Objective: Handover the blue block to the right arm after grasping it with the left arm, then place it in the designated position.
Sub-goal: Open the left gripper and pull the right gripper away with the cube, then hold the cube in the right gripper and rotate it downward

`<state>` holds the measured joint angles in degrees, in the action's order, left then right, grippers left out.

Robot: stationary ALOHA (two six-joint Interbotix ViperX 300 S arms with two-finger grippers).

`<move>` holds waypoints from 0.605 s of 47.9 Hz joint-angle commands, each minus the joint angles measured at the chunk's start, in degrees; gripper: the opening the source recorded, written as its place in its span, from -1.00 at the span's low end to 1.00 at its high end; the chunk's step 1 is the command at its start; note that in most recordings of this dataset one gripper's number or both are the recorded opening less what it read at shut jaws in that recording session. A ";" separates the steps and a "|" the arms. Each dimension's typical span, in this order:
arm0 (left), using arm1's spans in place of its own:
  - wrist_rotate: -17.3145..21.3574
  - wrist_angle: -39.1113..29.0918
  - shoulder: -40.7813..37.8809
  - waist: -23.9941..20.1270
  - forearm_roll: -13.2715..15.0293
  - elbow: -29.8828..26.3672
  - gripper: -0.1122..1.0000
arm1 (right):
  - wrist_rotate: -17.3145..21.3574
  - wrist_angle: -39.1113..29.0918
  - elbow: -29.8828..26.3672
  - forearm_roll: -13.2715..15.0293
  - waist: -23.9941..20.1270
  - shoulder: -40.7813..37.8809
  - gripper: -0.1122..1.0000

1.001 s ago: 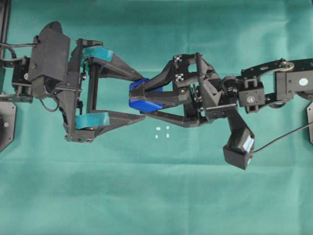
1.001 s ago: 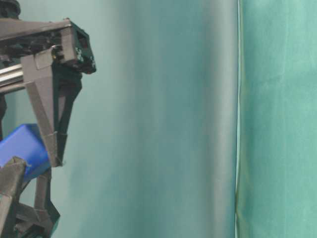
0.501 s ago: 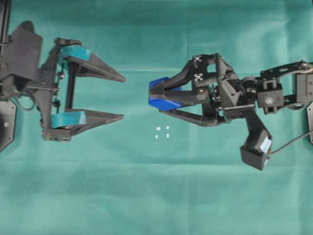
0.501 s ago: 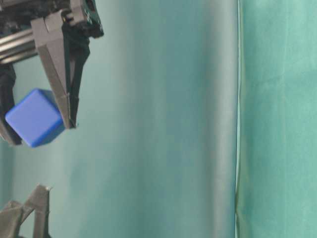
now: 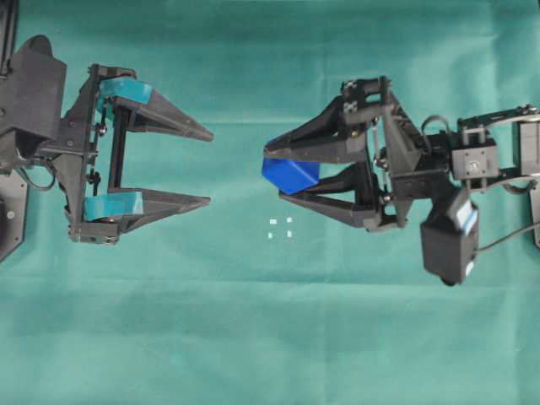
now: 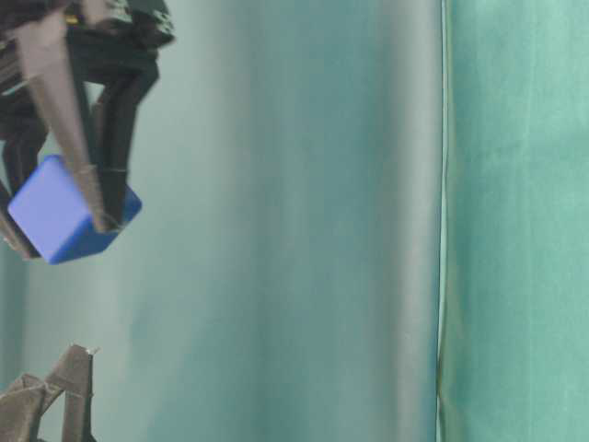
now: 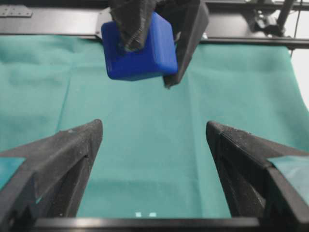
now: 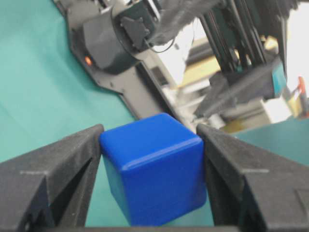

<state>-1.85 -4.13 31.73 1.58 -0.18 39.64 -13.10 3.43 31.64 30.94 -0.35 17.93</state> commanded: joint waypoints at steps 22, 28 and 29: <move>0.18 0.26 0.18 -0.09 0.00 -1.05 0.99 | 29.27 0.09 -1.23 -10.55 -0.18 3.52 0.36; 0.18 0.26 0.18 -0.18 0.00 -1.05 1.00 | 34.37 0.09 -1.14 -10.63 -0.18 3.52 0.36; 0.18 0.26 0.18 -0.18 -0.09 -1.05 1.00 | 34.89 0.00 -1.14 -10.55 -0.18 3.52 0.36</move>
<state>-1.67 -4.22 31.64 1.58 -0.18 39.64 20.04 3.43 31.64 20.57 -0.44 20.39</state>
